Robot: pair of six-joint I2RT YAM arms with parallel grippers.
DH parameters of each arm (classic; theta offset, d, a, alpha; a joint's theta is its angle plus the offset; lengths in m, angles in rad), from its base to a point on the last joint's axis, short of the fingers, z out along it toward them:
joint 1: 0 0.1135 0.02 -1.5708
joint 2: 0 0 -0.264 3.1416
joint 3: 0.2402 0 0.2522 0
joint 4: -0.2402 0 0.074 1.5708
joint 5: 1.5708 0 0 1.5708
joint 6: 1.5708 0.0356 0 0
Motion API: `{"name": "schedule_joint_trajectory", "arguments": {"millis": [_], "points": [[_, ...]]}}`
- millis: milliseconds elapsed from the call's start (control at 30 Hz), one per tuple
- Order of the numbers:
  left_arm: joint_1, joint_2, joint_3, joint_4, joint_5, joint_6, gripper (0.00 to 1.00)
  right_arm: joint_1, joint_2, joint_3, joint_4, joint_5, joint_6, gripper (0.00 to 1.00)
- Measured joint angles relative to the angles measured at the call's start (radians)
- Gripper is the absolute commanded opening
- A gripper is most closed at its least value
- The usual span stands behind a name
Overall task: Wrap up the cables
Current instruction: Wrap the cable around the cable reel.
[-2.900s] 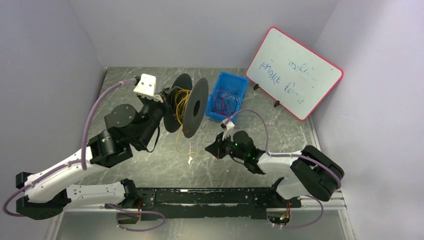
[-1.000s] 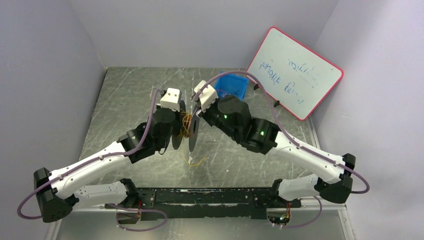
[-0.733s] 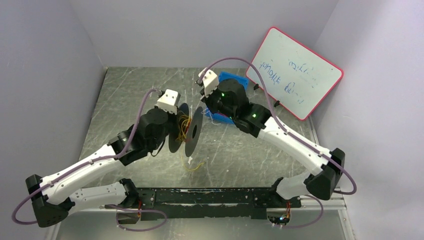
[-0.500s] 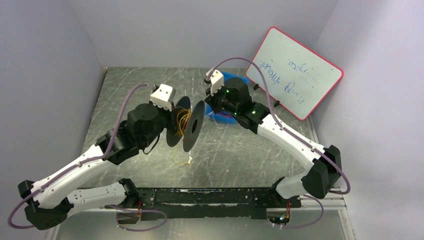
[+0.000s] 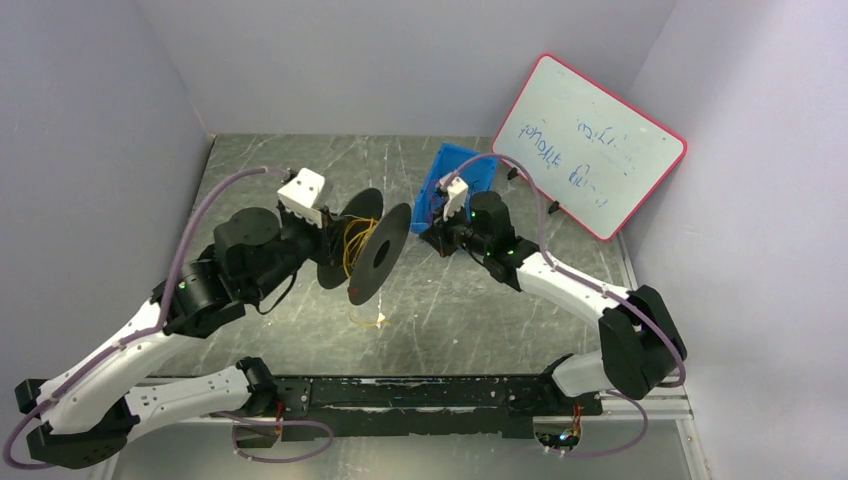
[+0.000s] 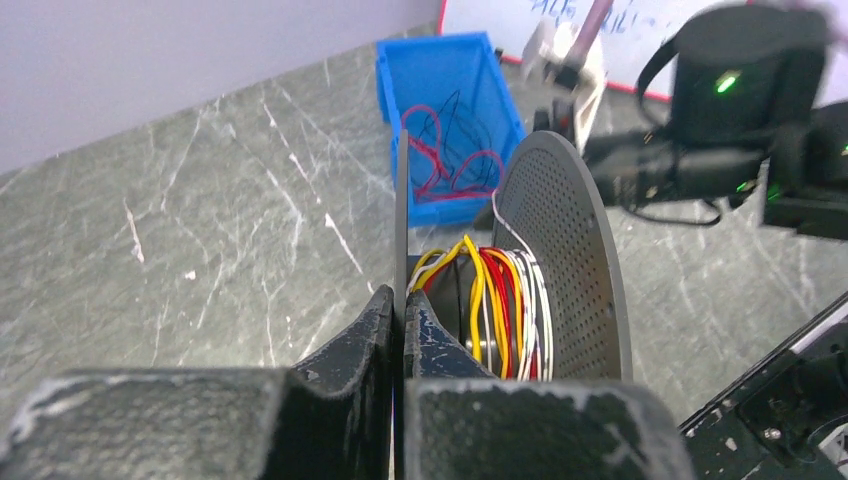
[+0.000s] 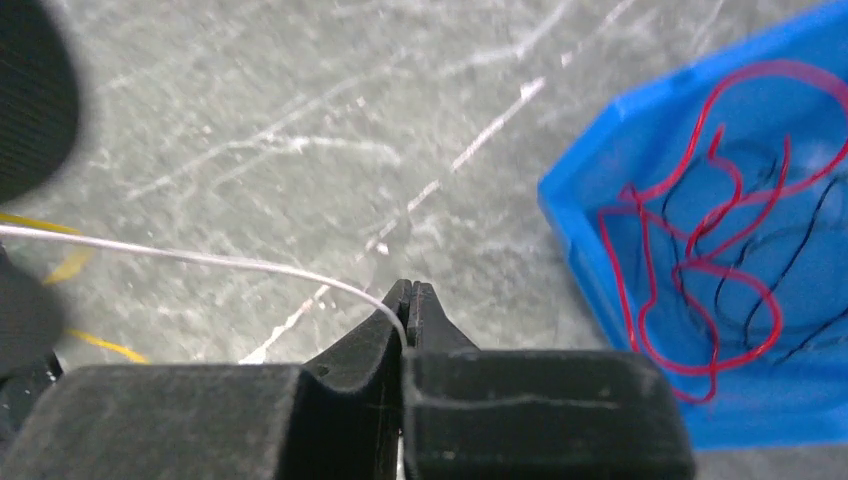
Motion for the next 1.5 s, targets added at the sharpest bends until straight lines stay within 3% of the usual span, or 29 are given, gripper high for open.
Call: {"name": "schedule_joint_trajectory", "arguments": {"millis": [467,667,1100,1300,1500], "points": [[0.0,-0.018,0.07,0.07,-0.024,0.002,0.07,-0.012,0.042,-0.246,0.242,-0.087,0.142,0.0],[0.0,-0.008,0.071,0.153,-0.101,-0.011,0.07,0.061,0.063,-0.364,0.376,-0.084,0.232,0.0],[0.0,0.142,0.08,0.3,-0.253,0.0,0.07,0.413,0.07,-0.447,0.467,0.23,0.343,0.0],[0.0,0.191,0.078,0.392,-0.338,0.054,0.07,0.608,-0.061,-0.455,0.369,0.446,0.371,0.0],[-0.001,0.26,0.06,0.463,-0.399,0.102,0.07,0.785,-0.147,-0.361,0.19,0.662,0.375,0.0]]}}
